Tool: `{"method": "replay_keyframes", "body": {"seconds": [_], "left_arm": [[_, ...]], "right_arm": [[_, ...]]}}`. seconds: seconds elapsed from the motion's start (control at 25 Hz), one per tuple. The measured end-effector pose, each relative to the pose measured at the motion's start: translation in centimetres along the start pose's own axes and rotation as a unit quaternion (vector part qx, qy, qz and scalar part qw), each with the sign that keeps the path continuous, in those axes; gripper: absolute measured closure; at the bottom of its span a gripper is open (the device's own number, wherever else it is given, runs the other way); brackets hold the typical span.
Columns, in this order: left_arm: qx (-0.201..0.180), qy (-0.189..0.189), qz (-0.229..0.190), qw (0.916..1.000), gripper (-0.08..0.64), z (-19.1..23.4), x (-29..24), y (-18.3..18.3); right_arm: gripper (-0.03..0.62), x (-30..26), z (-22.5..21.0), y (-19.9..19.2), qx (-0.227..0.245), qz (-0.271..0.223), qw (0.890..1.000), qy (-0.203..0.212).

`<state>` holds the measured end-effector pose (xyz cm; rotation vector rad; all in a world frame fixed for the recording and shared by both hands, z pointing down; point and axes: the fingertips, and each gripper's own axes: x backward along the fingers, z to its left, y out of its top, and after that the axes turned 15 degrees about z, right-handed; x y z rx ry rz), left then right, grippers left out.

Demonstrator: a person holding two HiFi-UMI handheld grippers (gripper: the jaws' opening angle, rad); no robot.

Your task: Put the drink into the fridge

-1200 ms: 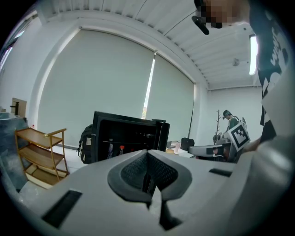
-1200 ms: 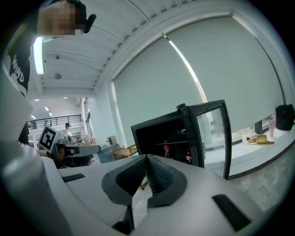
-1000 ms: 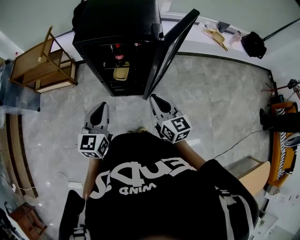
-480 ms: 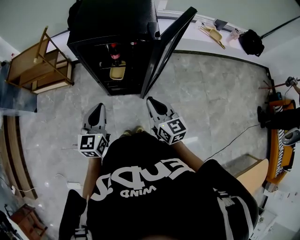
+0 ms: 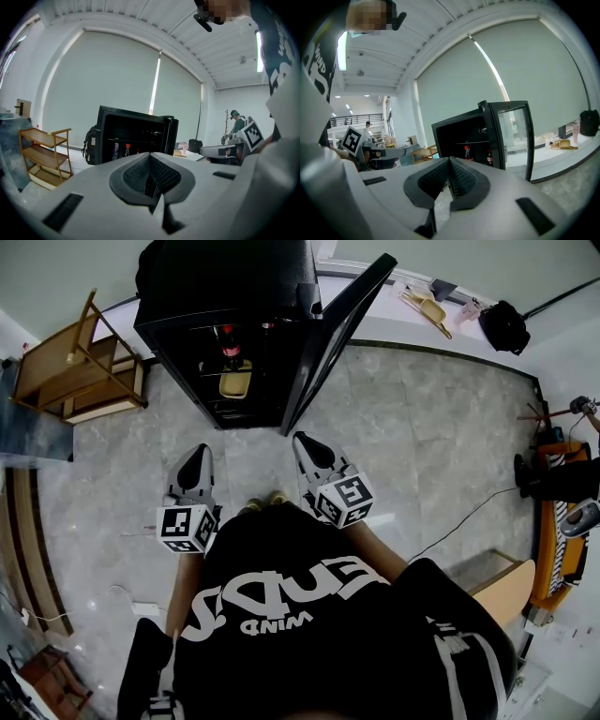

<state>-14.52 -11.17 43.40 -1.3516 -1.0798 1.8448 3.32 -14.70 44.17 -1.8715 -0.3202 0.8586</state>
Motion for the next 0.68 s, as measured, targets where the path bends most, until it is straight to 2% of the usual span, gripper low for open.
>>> {"method": "replay_keyframes", "body": {"seconds": [0.4,0.68], "left_arm": [[0.011,0.008,0.009,0.9999,0.552,0.5,0.2,-0.3],[-0.001,0.014,-0.007,0.9999,0.552,1.1,0.6,0.1]], "right_arm": [[0.568,-0.3,0.2,0.1,0.0,0.0,1.0,0.003],[0.568,-0.7,0.6,0.2,0.005,0.003,1.0,0.007]]}}
